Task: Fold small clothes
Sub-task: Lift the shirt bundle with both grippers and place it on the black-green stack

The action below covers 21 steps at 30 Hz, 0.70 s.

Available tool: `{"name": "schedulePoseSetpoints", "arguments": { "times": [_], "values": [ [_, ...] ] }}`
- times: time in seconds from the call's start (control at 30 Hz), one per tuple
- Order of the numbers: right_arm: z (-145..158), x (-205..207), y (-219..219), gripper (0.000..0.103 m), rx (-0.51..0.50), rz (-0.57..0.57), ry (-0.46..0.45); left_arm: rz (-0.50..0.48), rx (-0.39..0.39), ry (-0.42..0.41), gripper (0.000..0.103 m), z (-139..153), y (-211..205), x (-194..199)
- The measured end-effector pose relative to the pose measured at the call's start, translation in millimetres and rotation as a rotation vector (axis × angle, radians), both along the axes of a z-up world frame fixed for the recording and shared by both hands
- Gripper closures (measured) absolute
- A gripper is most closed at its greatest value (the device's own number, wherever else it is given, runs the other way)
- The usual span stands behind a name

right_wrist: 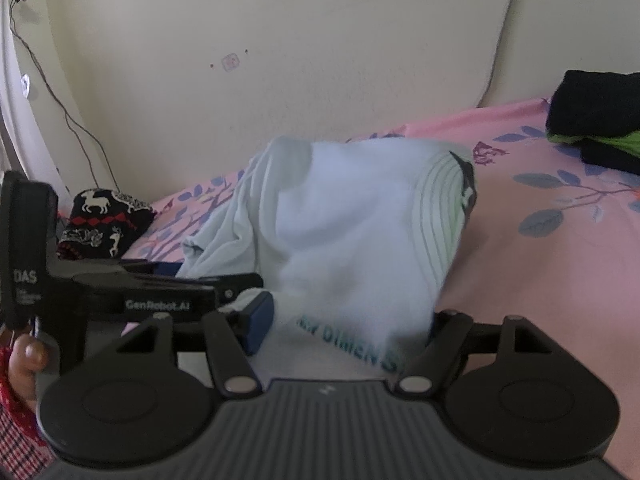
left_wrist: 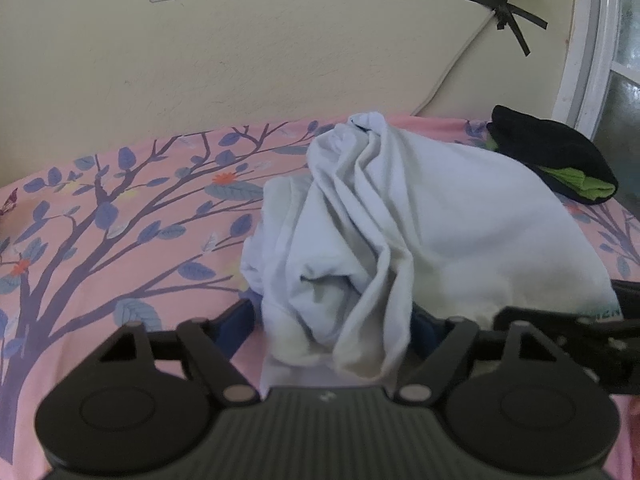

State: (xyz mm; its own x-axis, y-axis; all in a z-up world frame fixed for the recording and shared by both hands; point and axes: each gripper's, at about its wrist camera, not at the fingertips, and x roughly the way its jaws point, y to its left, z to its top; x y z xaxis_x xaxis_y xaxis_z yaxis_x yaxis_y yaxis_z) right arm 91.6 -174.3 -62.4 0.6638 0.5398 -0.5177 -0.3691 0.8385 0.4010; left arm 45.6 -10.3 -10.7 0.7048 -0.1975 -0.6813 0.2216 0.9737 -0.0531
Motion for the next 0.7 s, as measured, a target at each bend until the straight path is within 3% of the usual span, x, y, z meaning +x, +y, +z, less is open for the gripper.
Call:
{"name": "schedulePoseSetpoints", "arguments": {
  "times": [0.1,0.27,0.3,0.33,0.4,0.47,0.6,0.7],
  "values": [
    [1,4,8,0.033,-0.026,0.004,-0.008,-0.008,-0.043,0.010,0.036,1,8,4],
    [1,13,8,0.036,-0.026,0.035,0.001,0.001,-0.079,0.012,0.034,1,15,9],
    [1,15,7,0.040,-0.033,0.040,0.002,-0.001,-0.067,0.005,0.036,0,12,8],
    [2,16,8,0.053,-0.049,0.043,0.001,-0.008,-0.049,-0.004,0.040,-1,8,7],
    [6,18,9,0.072,-0.070,0.053,0.001,-0.030,-0.061,-0.011,0.062,0,2,4],
    [16,16,7,0.087,-0.083,0.069,-0.018,-0.020,-0.088,-0.007,0.070,3,-2,3],
    [44,11,-4,0.092,-0.128,0.087,-0.135,-0.035,-0.130,-0.020,0.078,22,-20,9],
    [75,21,-30,0.092,-0.164,0.037,-0.238,-0.075,-0.139,-0.071,0.078,57,-54,28]
  ]
}}
